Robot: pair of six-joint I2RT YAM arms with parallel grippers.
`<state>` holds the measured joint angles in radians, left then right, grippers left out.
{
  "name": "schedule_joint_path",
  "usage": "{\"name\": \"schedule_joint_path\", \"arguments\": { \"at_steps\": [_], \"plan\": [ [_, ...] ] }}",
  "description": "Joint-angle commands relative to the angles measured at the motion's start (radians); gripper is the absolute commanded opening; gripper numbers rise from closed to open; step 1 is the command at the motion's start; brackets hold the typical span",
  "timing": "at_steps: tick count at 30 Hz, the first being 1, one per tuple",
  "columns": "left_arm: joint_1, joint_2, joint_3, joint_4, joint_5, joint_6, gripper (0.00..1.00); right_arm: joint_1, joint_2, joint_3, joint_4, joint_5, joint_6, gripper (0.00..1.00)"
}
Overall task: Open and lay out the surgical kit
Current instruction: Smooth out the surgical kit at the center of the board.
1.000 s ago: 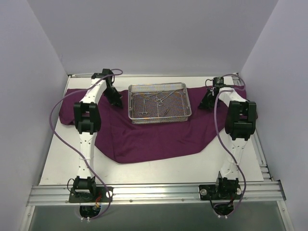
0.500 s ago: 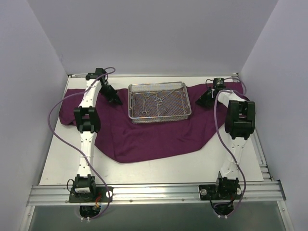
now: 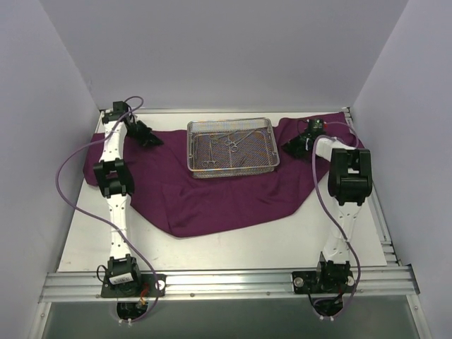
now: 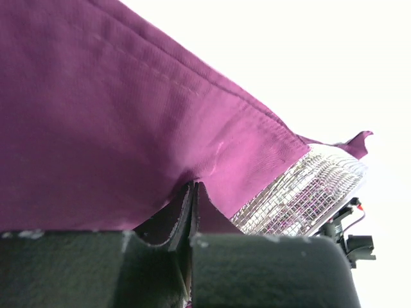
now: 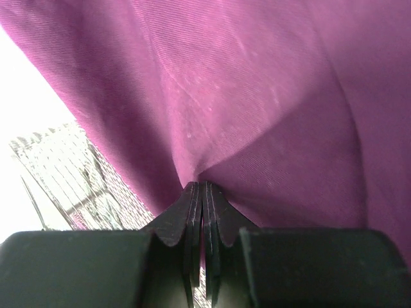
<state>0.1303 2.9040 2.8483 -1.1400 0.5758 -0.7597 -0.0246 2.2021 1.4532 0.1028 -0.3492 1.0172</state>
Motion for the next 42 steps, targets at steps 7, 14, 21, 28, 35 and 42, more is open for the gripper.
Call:
{"name": "schedule_joint_path", "arguments": {
  "at_steps": [7, 14, 21, 28, 35, 42],
  "plan": [
    [0.003, -0.089, -0.079, 0.022, -0.169, 0.091, 0.06, -0.080, -0.102, -0.324, -0.247, 0.177, -0.055, 0.00],
    [-0.015, -0.227, -0.197, 0.003, -0.237, 0.140, 0.16, -0.109, -0.159, -0.349, -0.296, 0.191, -0.147, 0.00],
    [-0.046, -0.388, -0.260, -0.089, -0.395, 0.217, 0.20, -0.077, -0.188, -0.255, -0.373, 0.205, -0.261, 0.00],
    [-0.106, -0.557, -0.476, -0.112, -0.562, 0.281, 0.40, -0.066, -0.271, -0.134, -0.480, 0.242, -0.433, 0.34],
    [-0.156, -0.528, -0.538, -0.122, -0.628, 0.275, 0.43, -0.067, -0.332, -0.045, -0.566, 0.250, -0.516, 0.51],
    [-0.169, -0.427, -0.414, -0.182, -0.682, 0.258, 0.42, -0.074, -0.401, -0.071, -0.560, 0.231, -0.540, 0.52]
  ]
}}
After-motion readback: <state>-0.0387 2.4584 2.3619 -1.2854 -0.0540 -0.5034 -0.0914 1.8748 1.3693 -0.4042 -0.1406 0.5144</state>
